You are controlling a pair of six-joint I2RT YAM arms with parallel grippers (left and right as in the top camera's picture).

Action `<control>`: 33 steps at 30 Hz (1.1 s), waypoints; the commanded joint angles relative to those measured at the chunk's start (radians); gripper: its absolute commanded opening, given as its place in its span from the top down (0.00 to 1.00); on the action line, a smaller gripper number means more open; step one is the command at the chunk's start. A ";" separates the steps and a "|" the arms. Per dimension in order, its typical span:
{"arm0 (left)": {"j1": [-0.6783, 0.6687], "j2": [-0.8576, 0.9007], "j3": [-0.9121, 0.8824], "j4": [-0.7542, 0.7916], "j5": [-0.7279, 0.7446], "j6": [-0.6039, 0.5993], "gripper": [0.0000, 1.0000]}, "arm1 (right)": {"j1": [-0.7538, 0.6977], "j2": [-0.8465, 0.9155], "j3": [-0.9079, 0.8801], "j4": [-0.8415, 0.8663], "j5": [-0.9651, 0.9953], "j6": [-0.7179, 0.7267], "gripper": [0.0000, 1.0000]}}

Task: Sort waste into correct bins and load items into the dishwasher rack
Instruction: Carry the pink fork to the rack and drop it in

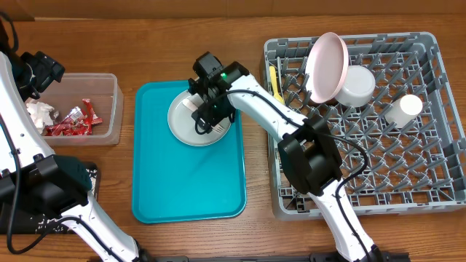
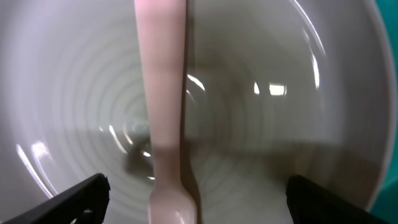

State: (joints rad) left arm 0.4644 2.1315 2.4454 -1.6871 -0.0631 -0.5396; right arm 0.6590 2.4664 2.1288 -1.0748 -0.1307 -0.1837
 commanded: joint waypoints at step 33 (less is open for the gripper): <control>-0.008 -0.029 0.010 -0.002 0.002 0.020 0.00 | 0.109 0.059 -0.110 0.077 0.137 0.087 0.59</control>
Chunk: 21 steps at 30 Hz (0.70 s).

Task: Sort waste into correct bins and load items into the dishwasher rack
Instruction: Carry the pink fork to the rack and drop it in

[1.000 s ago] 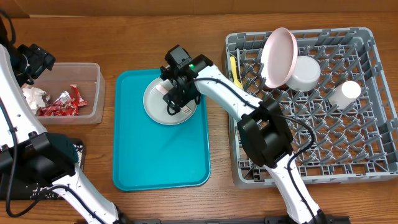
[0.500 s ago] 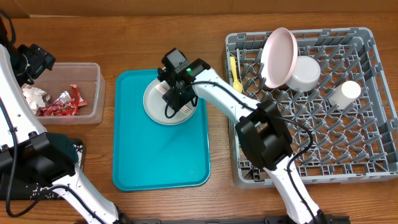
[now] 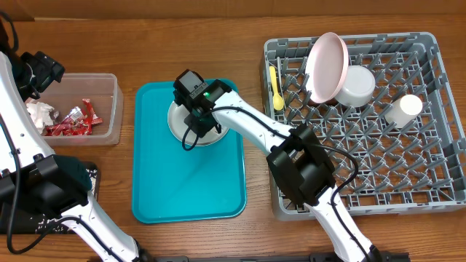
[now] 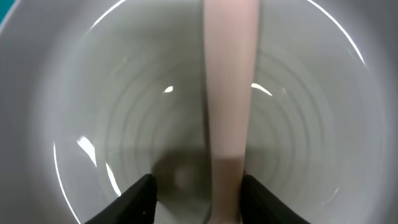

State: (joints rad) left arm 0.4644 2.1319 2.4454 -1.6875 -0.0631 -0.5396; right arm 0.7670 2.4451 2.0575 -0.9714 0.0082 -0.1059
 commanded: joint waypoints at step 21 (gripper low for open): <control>-0.008 -0.029 0.010 -0.002 0.002 0.020 0.00 | -0.068 0.054 0.299 -0.267 -0.048 0.113 0.96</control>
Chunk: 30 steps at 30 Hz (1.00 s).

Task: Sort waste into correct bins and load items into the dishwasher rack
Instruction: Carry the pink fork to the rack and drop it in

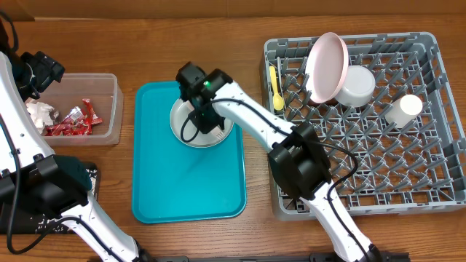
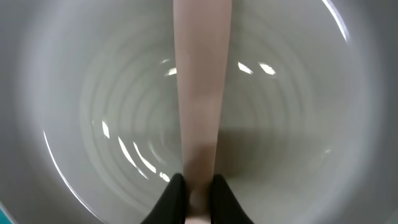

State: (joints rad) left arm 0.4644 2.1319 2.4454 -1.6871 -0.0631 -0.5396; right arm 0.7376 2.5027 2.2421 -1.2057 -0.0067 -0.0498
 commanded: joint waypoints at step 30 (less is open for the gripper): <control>-0.007 -0.029 0.010 -0.002 0.002 0.020 0.00 | -0.453 -0.133 0.255 -0.376 -0.108 0.148 0.94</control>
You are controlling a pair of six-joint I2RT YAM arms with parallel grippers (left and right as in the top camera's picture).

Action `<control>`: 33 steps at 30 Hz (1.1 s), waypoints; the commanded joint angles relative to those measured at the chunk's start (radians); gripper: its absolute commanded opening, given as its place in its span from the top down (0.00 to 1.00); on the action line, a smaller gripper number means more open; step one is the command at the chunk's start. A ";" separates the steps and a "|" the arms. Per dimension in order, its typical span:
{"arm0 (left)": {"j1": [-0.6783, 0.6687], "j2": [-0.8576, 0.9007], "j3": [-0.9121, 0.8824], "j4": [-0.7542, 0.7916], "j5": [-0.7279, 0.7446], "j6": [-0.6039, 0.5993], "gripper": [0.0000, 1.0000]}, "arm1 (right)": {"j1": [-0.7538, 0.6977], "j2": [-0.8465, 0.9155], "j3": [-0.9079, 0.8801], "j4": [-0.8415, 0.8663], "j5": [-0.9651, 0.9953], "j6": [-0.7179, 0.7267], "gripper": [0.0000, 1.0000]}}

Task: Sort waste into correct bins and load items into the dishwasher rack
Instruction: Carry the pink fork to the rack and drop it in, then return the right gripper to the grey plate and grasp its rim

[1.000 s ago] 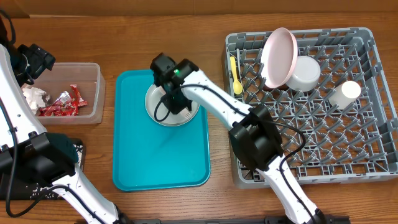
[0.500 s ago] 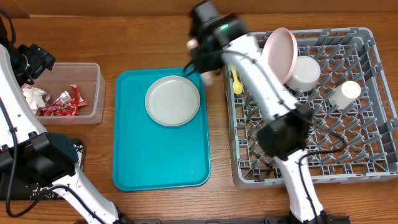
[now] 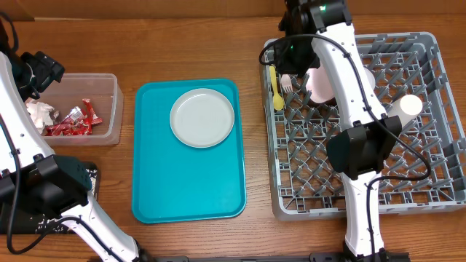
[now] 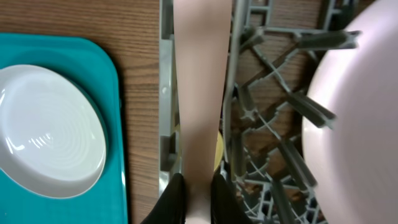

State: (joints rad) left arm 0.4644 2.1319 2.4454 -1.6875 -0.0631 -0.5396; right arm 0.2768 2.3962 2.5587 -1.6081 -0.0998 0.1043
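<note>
My right gripper (image 4: 194, 200) is shut on the handle of a pale pink fork (image 4: 198, 93). It hangs over the left edge of the grey dishwasher rack (image 3: 437, 44), and the tines (image 3: 286, 84) show beside a yellow spoon (image 3: 274, 86) standing in the rack. A white plate (image 3: 202, 117) lies bare on the teal tray (image 3: 182, 182). My left gripper (image 3: 40, 69) is at the far left above the clear waste bin (image 3: 113, 109); whether it is open or shut does not show.
In the rack stand a pink plate (image 4: 360, 124), a white bowl (image 3: 366, 81) and a white cup (image 3: 410, 105). The bin holds red wrappers (image 3: 73, 120) and crumpled paper (image 3: 36, 110). The left arm's base (image 3: 65, 178) stands at the front left.
My right gripper, then shut on the pink fork down on the white plate, now holds it over the rack's left edge. The plate lies bare on the tray.
The right gripper hung open over the pink fork on the white plate. Then its fingers stood closer, either side of the handle. Then it was shut on the handle at the plate. Now the fork is over the rack. The left arm stayed by the bin.
</note>
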 commanded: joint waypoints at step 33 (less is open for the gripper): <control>-0.007 -0.028 0.010 -0.002 0.002 0.020 0.00 | 0.356 -0.030 -0.190 0.096 0.023 0.753 0.00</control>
State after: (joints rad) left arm 0.4644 2.1319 2.4454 -1.6871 -0.0631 -0.5396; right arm 0.6235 2.3943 2.3959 -1.5188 -0.1230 0.6556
